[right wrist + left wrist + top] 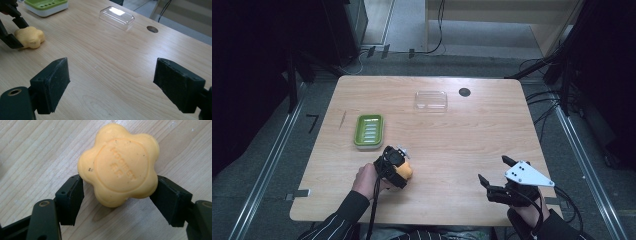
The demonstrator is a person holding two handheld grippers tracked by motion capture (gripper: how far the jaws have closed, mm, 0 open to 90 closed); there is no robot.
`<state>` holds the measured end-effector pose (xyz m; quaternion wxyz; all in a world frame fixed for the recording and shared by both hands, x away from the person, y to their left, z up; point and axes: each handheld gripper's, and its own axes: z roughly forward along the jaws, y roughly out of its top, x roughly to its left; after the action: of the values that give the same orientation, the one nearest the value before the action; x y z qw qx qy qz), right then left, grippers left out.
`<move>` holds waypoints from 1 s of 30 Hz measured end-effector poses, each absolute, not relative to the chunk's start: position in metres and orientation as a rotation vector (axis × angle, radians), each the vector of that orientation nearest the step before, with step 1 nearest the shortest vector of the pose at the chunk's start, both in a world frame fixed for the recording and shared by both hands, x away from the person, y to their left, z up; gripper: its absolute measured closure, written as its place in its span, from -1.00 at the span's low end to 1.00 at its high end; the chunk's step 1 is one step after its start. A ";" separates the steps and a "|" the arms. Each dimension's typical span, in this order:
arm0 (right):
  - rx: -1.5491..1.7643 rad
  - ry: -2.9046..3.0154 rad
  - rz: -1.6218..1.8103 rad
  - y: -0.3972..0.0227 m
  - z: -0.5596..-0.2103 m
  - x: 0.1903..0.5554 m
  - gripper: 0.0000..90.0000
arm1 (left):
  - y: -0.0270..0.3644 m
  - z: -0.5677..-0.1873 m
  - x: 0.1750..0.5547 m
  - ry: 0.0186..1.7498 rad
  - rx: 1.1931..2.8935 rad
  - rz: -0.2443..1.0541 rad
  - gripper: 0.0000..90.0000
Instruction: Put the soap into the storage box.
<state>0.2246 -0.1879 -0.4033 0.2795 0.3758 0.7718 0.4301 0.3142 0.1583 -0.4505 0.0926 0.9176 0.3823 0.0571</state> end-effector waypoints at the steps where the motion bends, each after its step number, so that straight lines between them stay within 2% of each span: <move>1: 1.007 2.068 1.157 -0.188 -0.403 0.224 -0.70 | 0.160 -0.450 0.314 1.128 2.728 0.164 -0.31; 3: 1.008 2.067 1.156 -0.188 -0.403 0.224 -0.70 | 0.161 -0.450 0.314 1.118 2.731 0.153 -0.23; 5: 1.008 2.069 1.155 -0.188 -0.403 0.224 -0.70 | 0.161 -0.449 0.314 1.115 2.725 0.171 -0.24; 9: 1.006 2.069 1.155 -0.188 -0.403 0.225 -0.70 | 0.159 -0.448 0.315 1.120 2.704 0.202 -0.51; 13: 1.007 2.070 1.155 -0.188 -0.403 0.225 -0.70 | 0.156 -0.451 0.317 1.134 2.694 0.219 -0.59; 21: 1.008 2.069 1.156 -0.188 -0.403 0.225 -0.70 | 0.148 -0.454 0.323 1.105 2.709 0.234 -0.61; 30: 1.008 2.071 1.156 -0.188 -0.403 0.225 -0.70 | 0.149 -0.457 0.326 1.113 2.735 0.220 -0.47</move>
<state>0.2246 -0.1881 -0.4034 0.2785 0.3758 0.7717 0.4308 0.3261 0.1488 -0.4566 0.0904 0.9199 0.3745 0.0739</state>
